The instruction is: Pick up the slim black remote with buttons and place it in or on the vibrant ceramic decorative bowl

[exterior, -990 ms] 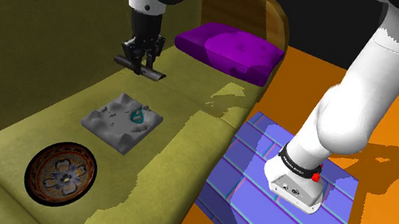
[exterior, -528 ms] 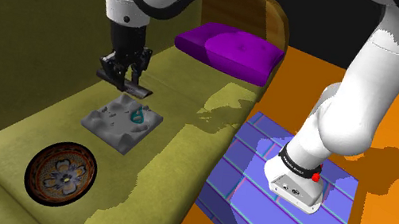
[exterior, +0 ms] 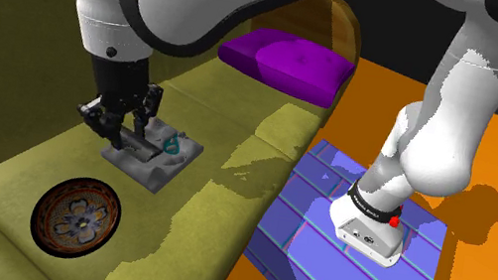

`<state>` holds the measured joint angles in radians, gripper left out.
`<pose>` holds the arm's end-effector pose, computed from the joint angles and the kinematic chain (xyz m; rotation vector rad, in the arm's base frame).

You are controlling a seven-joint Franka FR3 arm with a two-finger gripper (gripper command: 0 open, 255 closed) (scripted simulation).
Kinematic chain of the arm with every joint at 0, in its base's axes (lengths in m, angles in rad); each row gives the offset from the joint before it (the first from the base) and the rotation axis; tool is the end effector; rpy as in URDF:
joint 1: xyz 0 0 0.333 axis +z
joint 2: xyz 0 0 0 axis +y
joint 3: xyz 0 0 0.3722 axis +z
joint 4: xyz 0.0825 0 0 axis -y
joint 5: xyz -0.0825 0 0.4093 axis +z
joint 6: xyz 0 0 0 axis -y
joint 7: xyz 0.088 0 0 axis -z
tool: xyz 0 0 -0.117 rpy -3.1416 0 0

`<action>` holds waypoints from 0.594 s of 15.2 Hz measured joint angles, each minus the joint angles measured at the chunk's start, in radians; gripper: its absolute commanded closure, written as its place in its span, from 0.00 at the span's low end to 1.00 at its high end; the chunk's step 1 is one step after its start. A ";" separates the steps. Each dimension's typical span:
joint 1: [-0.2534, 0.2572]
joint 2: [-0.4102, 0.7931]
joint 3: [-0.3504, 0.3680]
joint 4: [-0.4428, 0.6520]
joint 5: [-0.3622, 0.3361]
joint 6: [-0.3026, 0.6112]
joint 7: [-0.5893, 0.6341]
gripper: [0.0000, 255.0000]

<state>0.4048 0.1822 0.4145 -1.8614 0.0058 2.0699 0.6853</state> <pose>0.4464 0.4583 0.4659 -3.0502 -0.1889 0.0352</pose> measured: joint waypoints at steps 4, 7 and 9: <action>0.066 0.065 0.027 0.071 -0.040 -0.008 0.104 1.00; 0.118 0.120 0.040 0.138 -0.073 -0.022 0.176 1.00; 0.160 0.166 0.047 0.204 -0.099 -0.044 0.228 1.00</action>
<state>0.5645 0.3487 0.4619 -1.6576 -0.0929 2.0263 0.9132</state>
